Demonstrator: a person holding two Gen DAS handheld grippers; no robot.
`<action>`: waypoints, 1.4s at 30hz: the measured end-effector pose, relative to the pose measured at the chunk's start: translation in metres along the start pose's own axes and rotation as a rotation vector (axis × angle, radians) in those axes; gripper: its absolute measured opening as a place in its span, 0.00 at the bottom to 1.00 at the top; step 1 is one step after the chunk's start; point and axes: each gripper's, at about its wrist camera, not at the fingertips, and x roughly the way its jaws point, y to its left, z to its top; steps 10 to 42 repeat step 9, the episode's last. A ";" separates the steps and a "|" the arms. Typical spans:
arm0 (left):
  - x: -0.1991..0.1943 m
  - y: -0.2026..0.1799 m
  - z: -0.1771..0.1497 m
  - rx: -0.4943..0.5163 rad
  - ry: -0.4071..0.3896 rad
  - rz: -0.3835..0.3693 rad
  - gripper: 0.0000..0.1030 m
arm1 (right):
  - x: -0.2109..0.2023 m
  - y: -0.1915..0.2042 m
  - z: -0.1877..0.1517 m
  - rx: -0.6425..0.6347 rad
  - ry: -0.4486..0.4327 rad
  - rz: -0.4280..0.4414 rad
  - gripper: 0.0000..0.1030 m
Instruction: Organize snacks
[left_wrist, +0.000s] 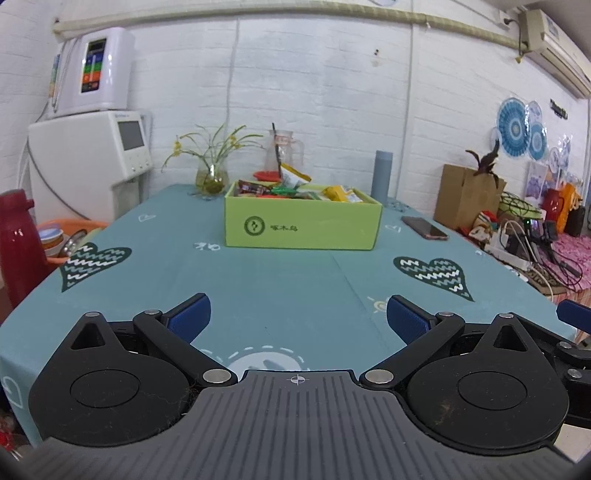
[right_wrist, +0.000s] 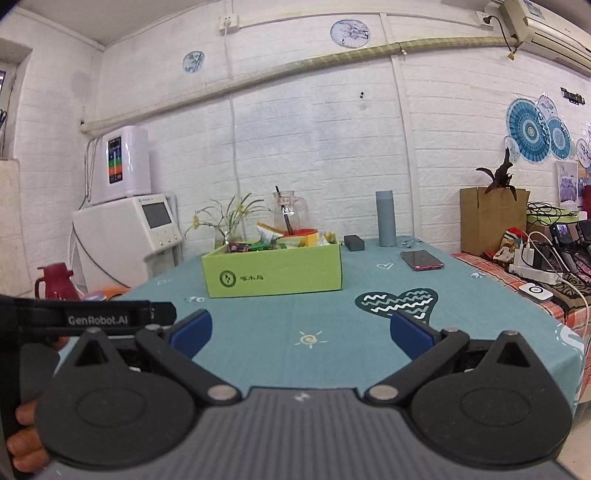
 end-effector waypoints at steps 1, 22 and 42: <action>-0.001 0.001 -0.001 0.001 -0.004 0.001 0.89 | 0.001 0.001 0.000 -0.006 0.006 -0.007 0.99; -0.006 0.003 0.000 -0.001 -0.030 0.001 0.88 | 0.012 0.000 -0.005 0.050 0.112 0.052 0.99; -0.006 0.003 0.000 -0.001 -0.030 0.001 0.88 | 0.012 0.000 -0.005 0.050 0.112 0.052 0.99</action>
